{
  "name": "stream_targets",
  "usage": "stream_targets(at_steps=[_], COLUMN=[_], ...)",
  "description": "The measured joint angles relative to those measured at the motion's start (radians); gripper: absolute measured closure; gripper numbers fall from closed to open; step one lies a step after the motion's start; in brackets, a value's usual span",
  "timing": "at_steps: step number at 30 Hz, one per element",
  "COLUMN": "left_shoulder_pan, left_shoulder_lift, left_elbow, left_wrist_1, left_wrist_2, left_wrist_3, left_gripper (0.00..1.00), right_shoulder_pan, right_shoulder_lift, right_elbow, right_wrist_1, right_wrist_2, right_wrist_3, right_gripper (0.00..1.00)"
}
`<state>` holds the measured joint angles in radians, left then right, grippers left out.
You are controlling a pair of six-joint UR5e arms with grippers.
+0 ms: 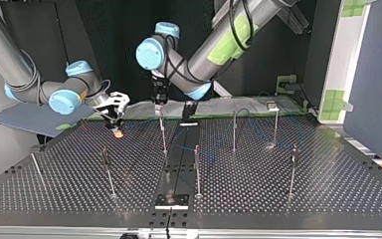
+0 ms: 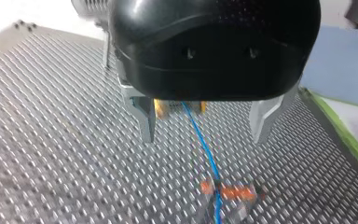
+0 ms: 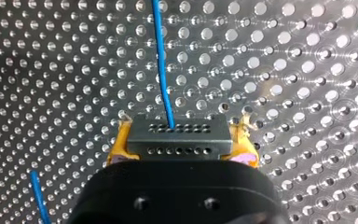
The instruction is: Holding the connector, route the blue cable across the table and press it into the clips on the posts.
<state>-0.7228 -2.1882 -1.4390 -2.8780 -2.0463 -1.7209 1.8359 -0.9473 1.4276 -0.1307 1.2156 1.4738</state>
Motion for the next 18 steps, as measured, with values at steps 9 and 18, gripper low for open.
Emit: stream_targets(at_steps=[9,18], left_shoulder_pan=[-0.075,-0.09], left_shoulder_lift=[-0.029,-0.1], left_elbow=[0.035,0.108], left_wrist_1=[0.076,0.035], left_wrist_2=[-0.038,-0.072], left_wrist_3=[-0.052,-0.057], left_gripper=[0.0,0.0], right_shoulder_pan=[-0.019,-0.044], right_shoulder_lift=[-0.005,-0.017], right_elbow=[0.0,0.0], right_wrist_1=[0.01,0.017], right_wrist_2=[0.005,-0.008], right_wrist_3=[0.0,0.01], right_gripper=[1.0,1.0])
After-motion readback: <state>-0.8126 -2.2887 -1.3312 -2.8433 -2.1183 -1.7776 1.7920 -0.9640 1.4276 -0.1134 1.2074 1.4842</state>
